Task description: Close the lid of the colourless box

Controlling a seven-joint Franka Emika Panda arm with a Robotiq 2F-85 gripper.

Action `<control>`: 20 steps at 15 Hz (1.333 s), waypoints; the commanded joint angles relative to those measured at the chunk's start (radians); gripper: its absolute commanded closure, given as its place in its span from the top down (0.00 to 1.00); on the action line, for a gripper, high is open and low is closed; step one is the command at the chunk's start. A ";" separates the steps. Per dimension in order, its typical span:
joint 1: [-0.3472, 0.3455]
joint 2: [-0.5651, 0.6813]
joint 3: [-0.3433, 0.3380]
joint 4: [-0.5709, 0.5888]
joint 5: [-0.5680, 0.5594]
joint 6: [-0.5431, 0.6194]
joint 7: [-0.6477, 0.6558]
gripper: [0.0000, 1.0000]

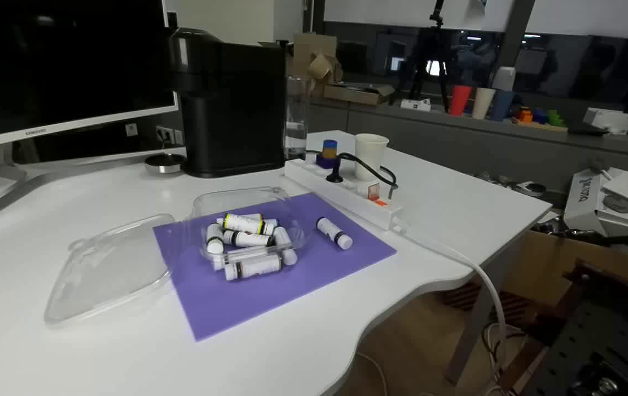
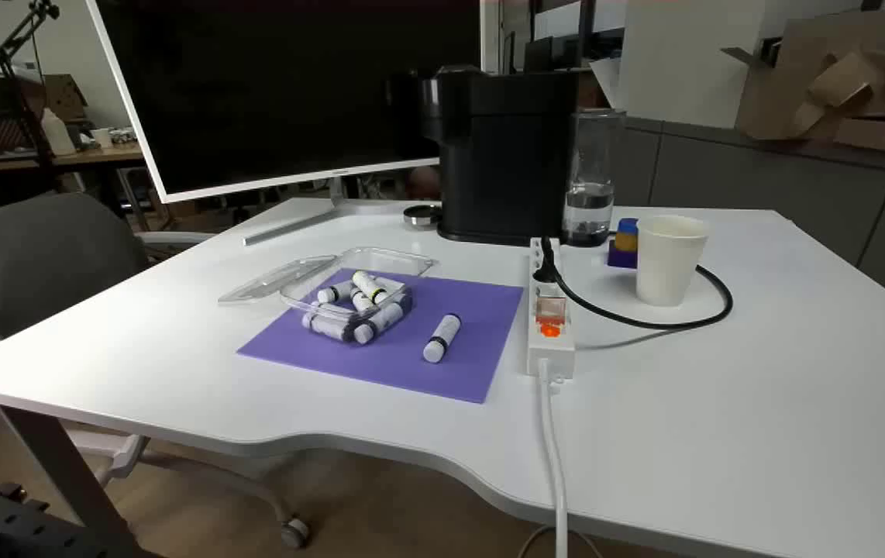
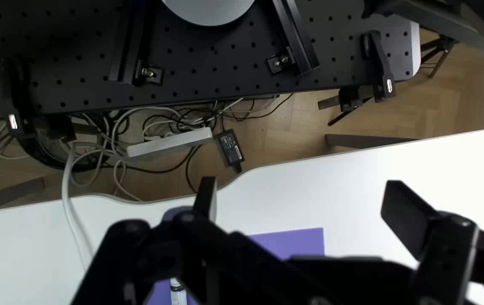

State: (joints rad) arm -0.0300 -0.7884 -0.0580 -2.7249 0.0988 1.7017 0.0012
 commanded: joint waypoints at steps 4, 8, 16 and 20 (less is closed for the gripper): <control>-0.006 0.001 0.005 0.001 0.003 -0.001 -0.004 1.00; -0.006 0.001 0.005 0.001 0.003 -0.001 -0.004 1.00; -0.031 0.101 0.089 0.024 -0.155 0.310 0.024 1.00; -0.019 0.267 0.155 0.068 -0.301 0.482 0.008 1.00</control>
State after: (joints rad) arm -0.0536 -0.6610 0.0511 -2.7211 -0.1082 2.1161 0.0006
